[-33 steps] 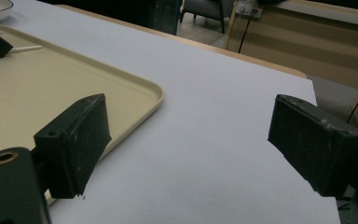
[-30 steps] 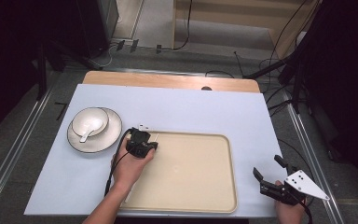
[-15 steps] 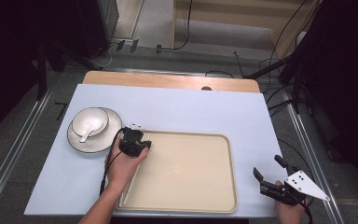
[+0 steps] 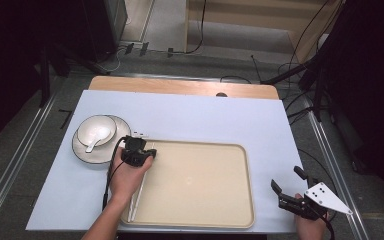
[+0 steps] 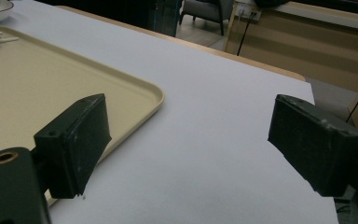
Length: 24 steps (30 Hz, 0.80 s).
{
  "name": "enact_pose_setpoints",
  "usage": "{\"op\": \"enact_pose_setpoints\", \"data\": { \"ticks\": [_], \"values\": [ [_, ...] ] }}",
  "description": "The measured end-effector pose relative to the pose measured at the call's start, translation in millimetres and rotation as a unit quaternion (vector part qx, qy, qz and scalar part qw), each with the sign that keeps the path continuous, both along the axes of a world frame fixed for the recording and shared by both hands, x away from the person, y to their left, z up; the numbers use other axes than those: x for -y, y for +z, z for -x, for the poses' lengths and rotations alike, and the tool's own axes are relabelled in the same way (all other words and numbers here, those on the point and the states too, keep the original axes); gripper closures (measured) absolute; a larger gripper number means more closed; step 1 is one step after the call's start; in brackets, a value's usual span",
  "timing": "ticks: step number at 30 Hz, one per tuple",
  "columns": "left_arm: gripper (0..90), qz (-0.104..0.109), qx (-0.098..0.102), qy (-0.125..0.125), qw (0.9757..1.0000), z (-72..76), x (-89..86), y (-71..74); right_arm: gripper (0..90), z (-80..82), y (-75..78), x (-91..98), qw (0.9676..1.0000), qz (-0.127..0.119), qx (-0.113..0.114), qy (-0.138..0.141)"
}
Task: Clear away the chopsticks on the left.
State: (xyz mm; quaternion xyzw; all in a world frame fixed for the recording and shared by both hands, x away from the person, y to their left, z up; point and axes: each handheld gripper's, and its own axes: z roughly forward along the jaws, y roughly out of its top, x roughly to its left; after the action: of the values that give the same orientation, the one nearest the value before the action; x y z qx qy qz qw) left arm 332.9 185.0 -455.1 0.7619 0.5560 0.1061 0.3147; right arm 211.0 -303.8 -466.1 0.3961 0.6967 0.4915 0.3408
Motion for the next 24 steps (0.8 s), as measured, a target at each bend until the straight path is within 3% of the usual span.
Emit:
{"op": "enact_pose_setpoints", "data": {
  "ticks": [3,7,10,13,15,19,24],
  "values": [
    [90.0,-0.009,0.002,0.003,1.0000,1.7,-1.4,0.7,13.0,0.2,0.2,0.2,1.0000,0.000,0.001,-0.001],
    [90.0,-0.001,0.001,0.005,1.0000,2.4,-6.3,0.5,13.0,0.2,0.2,0.7,1.0000,0.001,0.002,0.000],
    [90.0,-0.012,0.003,0.003,0.9999,3.4,-5.7,1.6,13.0,-0.2,0.0,-0.1,1.0000,0.002,0.001,-0.001],
    [90.0,-0.015,0.017,-0.003,0.9997,7.0,-6.5,2.2,13.0,0.1,0.6,-0.4,1.0000,0.003,0.003,0.000],
    [90.0,0.000,0.032,-0.001,0.9995,13.4,-9.7,5.8,13.0,0.5,1.0,0.4,1.0000,0.002,0.004,-0.001],
    [90.0,-0.009,0.051,-0.013,0.9986,33.0,-14.9,13.1,13.0,0.3,0.7,2.8,1.0000,-0.001,0.004,-0.004],
    [90.0,-0.008,0.054,-0.018,0.9983,62.1,-24.8,16.2,13.0,0.1,0.6,1.5,1.0000,0.002,0.003,-0.002]
  ]
}}
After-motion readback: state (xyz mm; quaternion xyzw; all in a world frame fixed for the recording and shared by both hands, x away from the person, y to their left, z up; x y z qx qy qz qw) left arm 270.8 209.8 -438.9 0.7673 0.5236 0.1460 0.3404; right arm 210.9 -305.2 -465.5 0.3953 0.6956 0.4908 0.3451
